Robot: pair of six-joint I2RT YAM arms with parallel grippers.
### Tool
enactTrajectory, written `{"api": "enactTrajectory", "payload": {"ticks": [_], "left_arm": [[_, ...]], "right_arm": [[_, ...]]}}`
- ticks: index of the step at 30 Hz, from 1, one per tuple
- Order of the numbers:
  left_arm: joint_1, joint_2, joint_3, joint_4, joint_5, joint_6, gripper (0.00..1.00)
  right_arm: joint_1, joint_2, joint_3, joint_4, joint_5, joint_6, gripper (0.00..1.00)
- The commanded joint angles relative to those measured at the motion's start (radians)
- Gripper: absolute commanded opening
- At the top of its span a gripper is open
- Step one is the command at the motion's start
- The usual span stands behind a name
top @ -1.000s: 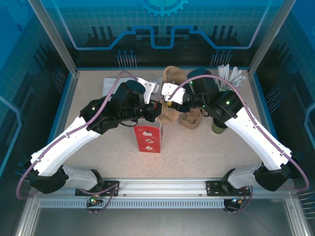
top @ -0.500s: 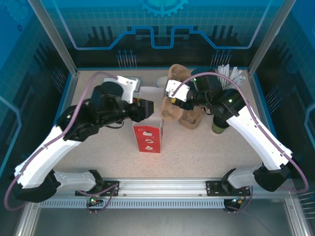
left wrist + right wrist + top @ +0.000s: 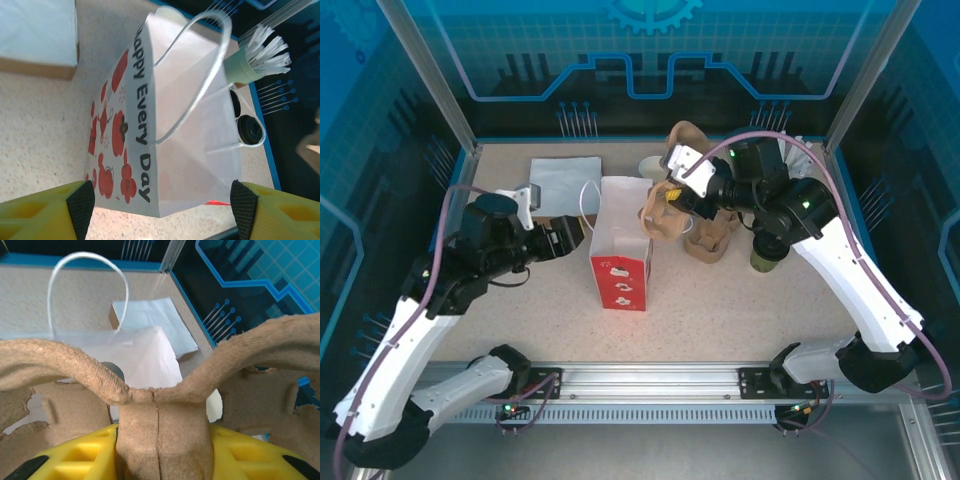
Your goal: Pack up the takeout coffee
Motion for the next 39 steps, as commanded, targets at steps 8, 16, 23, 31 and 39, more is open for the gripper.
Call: {"api": "enactTrajectory", "payload": {"ticks": [8,16,23,31,39], "left_arm": [[0.034,0.078,-0.151,0.253,0.222,-0.097,0.8],[0.032,0.113,-0.201,0.274,0.211,-0.091,0.71],[0.032,0.125,-0.2,0.244,0.189,-0.058,0.56],[0.032,0.115,-0.206,0.233,0.172,-0.042,0.41],[0.032,0.1,-0.209,0.228,0.156,-0.05,0.31]], "right_arm": [[-0.012,0.046,0.065,0.051,-0.254,0.264,0.4],[-0.012,0.101,0.098,0.051,-0.381,0.383,0.4],[-0.011,0.199,0.17,0.004,-0.463,0.441,0.39],[-0.013,0.298,0.229,-0.037,-0.56,0.48,0.38],[-0.015,0.376,0.229,-0.027,-0.649,0.52,0.36]]}}
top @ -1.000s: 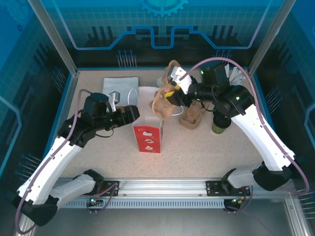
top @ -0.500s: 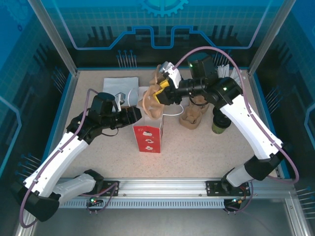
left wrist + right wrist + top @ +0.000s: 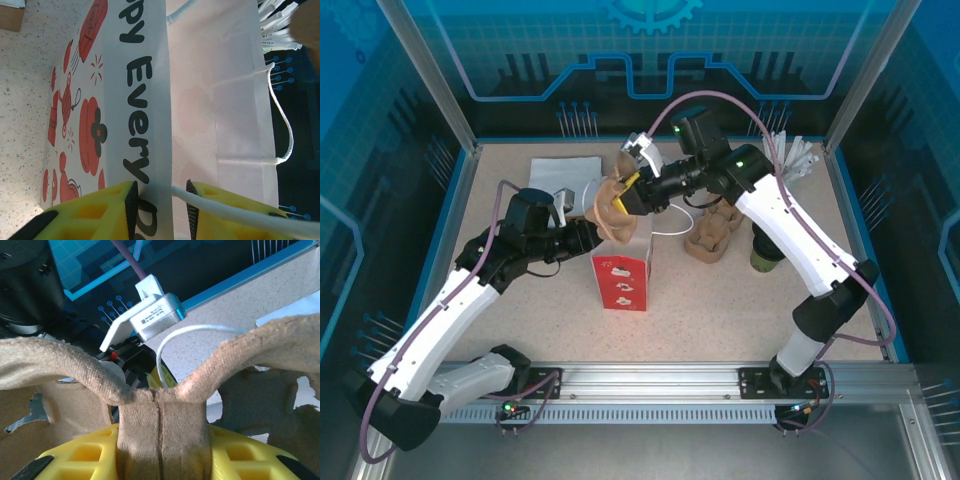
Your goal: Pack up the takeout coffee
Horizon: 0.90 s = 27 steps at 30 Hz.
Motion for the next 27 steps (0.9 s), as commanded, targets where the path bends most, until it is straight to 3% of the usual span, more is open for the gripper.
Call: {"api": "enactTrajectory", "payload": {"ticks": [1,10,27], "left_arm": [[0.007,-0.023,-0.015,-0.02,-0.024,0.015,0.3],[0.007,-0.024,-0.023,-0.029,-0.037,0.018,0.22],[0.006,-0.023,-0.008,-0.013,-0.002,0.049,0.04]], "right_arm": [[-0.01,0.027,0.021,-0.008,-0.068,0.03,0.36],[-0.029,0.07,-0.003,-0.039,-0.092,0.003,0.35],[-0.037,0.143,0.054,-0.218,0.065,-0.091,0.34]]}}
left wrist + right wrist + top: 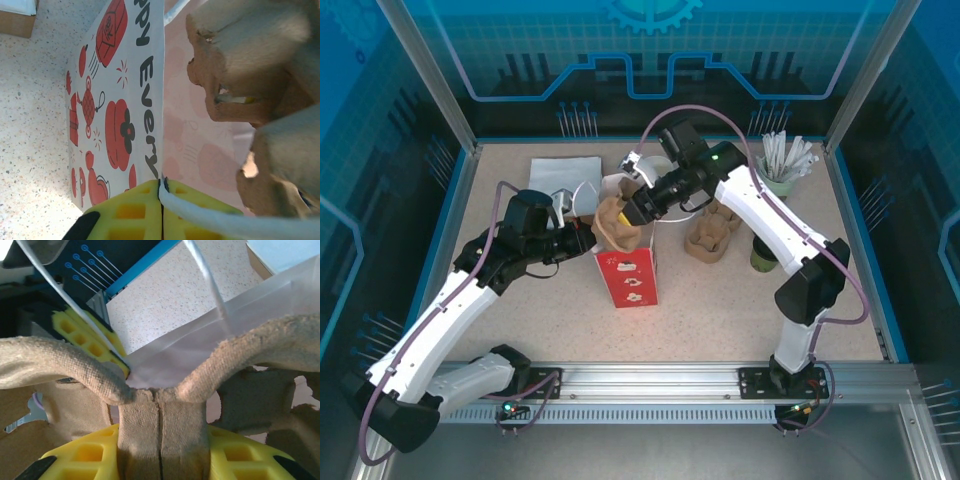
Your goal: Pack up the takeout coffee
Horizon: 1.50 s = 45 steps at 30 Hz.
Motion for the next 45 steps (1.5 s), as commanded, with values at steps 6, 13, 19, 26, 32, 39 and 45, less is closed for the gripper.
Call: {"api": "enactTrajectory", "payload": {"ticks": [6,13,19,26,32,39,45], "left_arm": [[-0.03,0.0,0.022,-0.018,0.032,0.071,0.02],[-0.065,0.012,0.046,-0.036,0.023,0.089,0.01],[-0.074,0.012,0.06,-0.044,0.025,0.099,0.0],[-0.083,0.016,0.074,-0.051,0.026,0.109,0.0],[-0.085,0.023,0.09,-0.066,-0.008,0.1,0.0],[-0.085,0.042,0.118,-0.081,-0.045,0.106,0.0],[-0.085,0.056,0.15,-0.093,-0.051,0.12,0.0]], "right_arm": [[-0.008,0.01,0.058,-0.041,0.068,0.012,0.34],[-0.012,-0.002,0.058,-0.038,0.144,0.01,0.34],[-0.014,-0.003,0.056,-0.063,0.208,-0.021,0.33],[-0.015,-0.013,0.04,-0.067,0.259,-0.033,0.33],[-0.013,-0.033,0.012,-0.075,0.301,-0.074,0.33],[0.008,-0.061,-0.01,-0.111,0.343,-0.152,0.33],[0.047,-0.055,-0.004,-0.165,0.409,-0.213,0.34]]}}
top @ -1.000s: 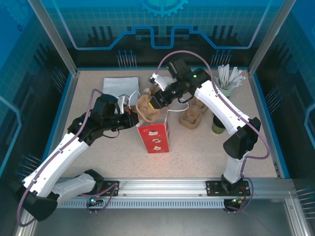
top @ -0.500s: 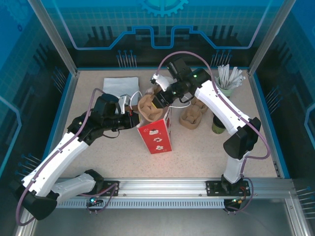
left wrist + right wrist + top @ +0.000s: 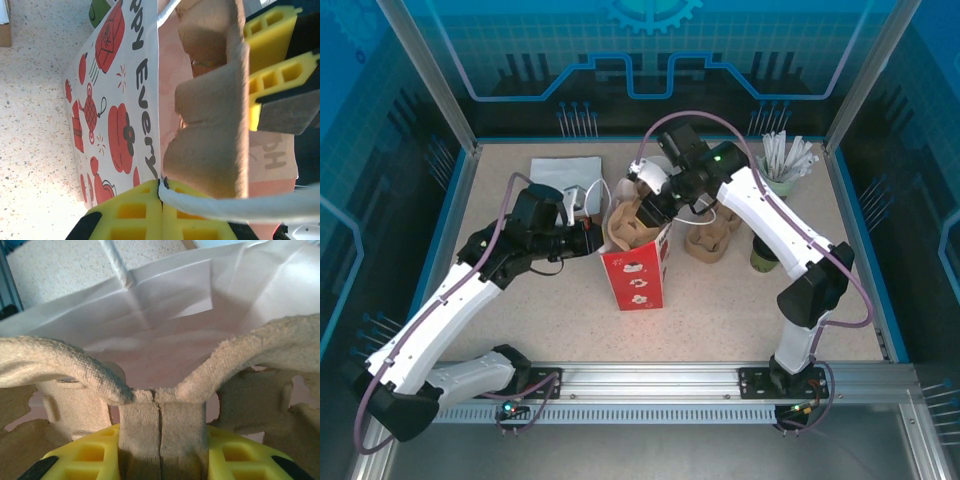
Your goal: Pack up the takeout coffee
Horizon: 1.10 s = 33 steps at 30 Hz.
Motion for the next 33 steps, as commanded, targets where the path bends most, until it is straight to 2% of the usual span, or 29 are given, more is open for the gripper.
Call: {"api": "enactTrajectory", "payload": {"ticks": [1,12,22,33], "left_arm": [[-0.005,0.0,0.047,-0.02,-0.022,0.037,0.0],[-0.015,0.015,0.04,0.017,0.005,0.013,0.01],[-0.019,0.015,0.0,0.068,-0.001,-0.045,0.02],[-0.019,-0.005,-0.04,0.078,-0.058,-0.104,0.02]], "right_arm": [[0.03,-0.019,-0.002,-0.075,0.066,-0.062,0.34],[0.104,0.027,0.005,-0.117,0.19,-0.101,0.34],[0.139,0.075,0.043,-0.164,0.239,-0.16,0.34],[0.153,0.097,0.041,-0.198,0.252,-0.192,0.34]]}}
